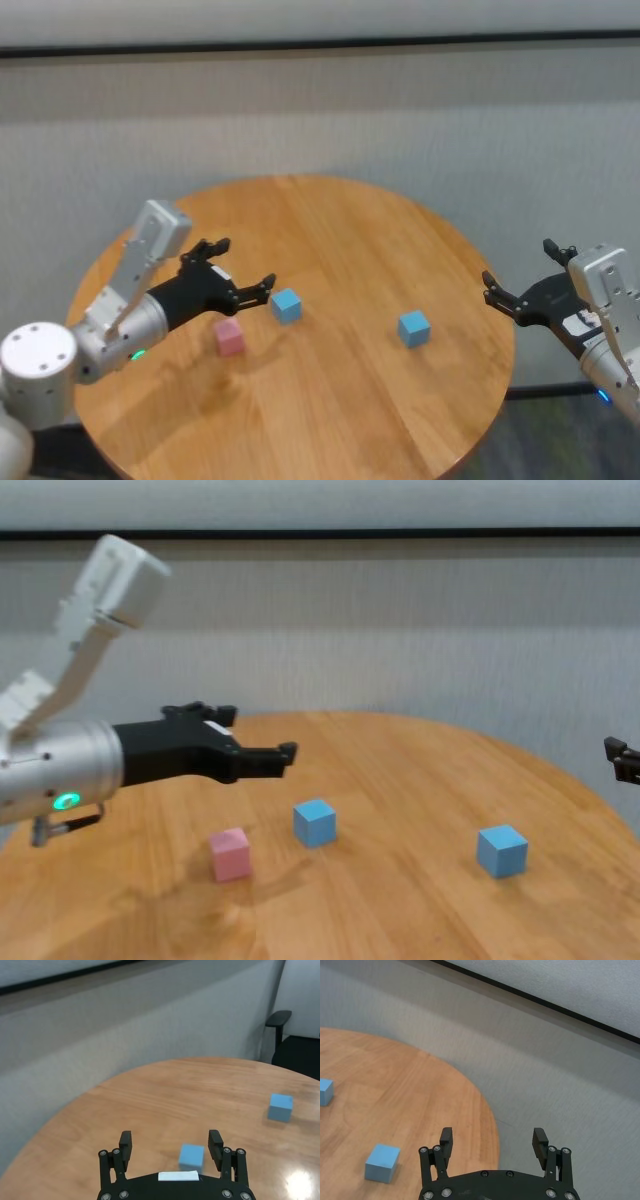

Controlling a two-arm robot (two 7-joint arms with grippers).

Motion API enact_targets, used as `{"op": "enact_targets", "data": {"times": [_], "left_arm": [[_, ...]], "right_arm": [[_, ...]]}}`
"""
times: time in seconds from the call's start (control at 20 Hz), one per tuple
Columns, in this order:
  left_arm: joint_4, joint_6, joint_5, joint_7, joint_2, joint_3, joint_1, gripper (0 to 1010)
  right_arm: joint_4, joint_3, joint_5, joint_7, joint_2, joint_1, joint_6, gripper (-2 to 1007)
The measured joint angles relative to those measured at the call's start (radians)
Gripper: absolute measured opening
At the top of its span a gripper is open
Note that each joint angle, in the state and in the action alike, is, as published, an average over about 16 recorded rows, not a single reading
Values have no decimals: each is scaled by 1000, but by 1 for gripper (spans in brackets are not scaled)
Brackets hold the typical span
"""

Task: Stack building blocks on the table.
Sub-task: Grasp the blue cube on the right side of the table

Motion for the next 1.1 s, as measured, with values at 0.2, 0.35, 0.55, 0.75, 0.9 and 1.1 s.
{"op": "enact_targets", "data": {"times": [0.2, 0.35, 0.55, 0.75, 0.9, 1.1], "left_arm": [[-93, 4, -28, 1, 58, -28, 64, 1003], [-148, -2, -44, 4, 99, -49, 112, 1003], [-204, -14, -58, 9, 146, -73, 168, 1003], [-236, -24, -66, 14, 176, -91, 205, 1003], [-249, -30, -69, 16, 188, -99, 222, 1003], [-253, -34, -70, 17, 194, -103, 229, 1003]], "right_arm": [[0, 0, 0, 0, 0, 0, 0, 1003], [0, 0, 0, 0, 0, 0, 0, 1003], [0, 0, 0, 0, 0, 0, 0, 1003], [-2, 1, 1, 0, -1, -1, 2, 1003], [-11, 5, 12, 1, -7, -7, 12, 1003], [-30, 18, 42, 5, -22, -22, 36, 1003]]}}
